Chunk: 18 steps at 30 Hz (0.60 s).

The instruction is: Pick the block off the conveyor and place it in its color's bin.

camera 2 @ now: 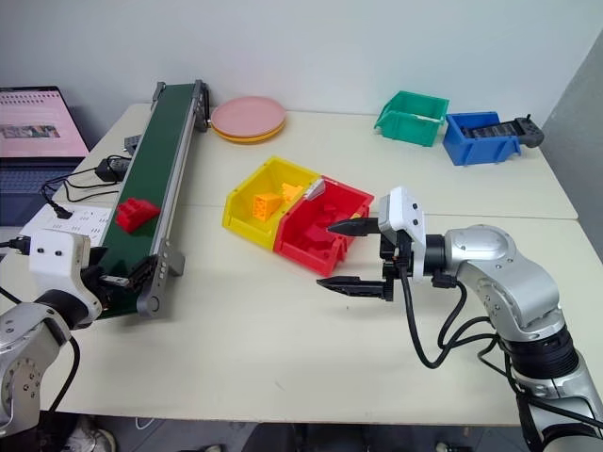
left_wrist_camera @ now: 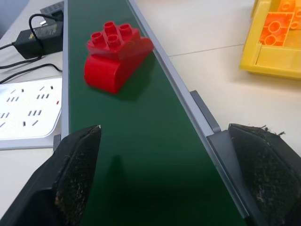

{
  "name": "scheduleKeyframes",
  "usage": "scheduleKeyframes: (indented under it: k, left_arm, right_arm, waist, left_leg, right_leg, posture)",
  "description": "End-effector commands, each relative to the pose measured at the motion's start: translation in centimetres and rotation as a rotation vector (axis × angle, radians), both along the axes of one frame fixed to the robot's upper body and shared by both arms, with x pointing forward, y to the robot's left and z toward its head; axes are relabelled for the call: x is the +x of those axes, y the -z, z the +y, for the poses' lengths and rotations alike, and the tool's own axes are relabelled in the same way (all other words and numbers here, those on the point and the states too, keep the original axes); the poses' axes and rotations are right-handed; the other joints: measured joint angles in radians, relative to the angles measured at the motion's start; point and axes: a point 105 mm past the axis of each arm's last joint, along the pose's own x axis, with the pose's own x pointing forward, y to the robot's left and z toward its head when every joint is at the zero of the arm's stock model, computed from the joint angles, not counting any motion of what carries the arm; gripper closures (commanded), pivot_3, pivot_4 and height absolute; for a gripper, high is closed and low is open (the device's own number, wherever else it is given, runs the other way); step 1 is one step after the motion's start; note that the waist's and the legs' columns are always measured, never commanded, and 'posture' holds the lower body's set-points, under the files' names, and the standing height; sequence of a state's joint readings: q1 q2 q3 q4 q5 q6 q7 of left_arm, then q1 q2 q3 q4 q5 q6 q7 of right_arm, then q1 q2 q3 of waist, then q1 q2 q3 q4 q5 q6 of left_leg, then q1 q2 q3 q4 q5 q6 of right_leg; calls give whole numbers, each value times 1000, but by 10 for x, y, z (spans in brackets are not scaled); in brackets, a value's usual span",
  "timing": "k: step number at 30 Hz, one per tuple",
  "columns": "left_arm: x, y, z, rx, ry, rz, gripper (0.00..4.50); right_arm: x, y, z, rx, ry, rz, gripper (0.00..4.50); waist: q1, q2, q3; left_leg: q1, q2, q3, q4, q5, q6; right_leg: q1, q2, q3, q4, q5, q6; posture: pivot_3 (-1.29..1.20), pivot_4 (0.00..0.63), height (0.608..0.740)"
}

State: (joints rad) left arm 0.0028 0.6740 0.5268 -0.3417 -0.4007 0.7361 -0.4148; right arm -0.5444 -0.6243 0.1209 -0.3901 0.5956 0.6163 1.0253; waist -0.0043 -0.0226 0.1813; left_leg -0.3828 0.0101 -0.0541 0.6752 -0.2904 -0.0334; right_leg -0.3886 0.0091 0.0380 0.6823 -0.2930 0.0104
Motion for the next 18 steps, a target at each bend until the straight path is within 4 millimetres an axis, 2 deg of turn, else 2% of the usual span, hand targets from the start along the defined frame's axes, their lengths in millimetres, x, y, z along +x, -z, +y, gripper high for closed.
scheduleKeyframes:
  k: [1, 9, 13, 15, 18]
  left_arm:
    - [-1, -16, 12, 3, -19, -37, 20]
    - [0, -13, 14, -20, -15, -7, 20]
    - [-2, -8, 6, -9, 45, 42, 563]
    - [-5, -7, 2, 0, 59, 57, 1122]
    - [-9, -9, -5, 9, 80, 61, 1702]
  right_arm:
    - [-4, -6, 0, -5, -18, -55, 0]
    - [-5, -4, -2, -11, -14, -62, 0]
    - [-5, -5, -3, -11, -11, -68, 0]
    - [-5, -6, -4, -12, -9, -71, 0]
    - [-5, -7, -4, -10, -7, -73, 0]
  waist:
    - [0, 0, 0]
    - [0, 0, 0]
    - [-1, 0, 0]
    - [-1, 0, 0]
    - [-1, 0, 0]
  left_leg:
    - [0, 0, 0, 0, 0, 0]
    - [0, 0, 0, 0, 0, 0]
    - [0, 0, 0, 0, 0, 0]
    - [0, 0, 0, 0, 0, 0]
    - [0, 0, 0, -1, 0, 0]
  right_leg:
    - [0, 0, 0, 0, 0, 0]
    - [0, 0, 0, 0, 0, 0]
    - [0, 0, 0, 0, 0, 0]
    - [0, -1, 0, 0, 0, 0]
    - [0, -1, 0, 0, 0, 0]
  posture:
    - [0, 150, 740]
    - [0, 150, 740]
    - [0, 150, 740]
    - [0, 150, 740]
    - [0, 150, 740]
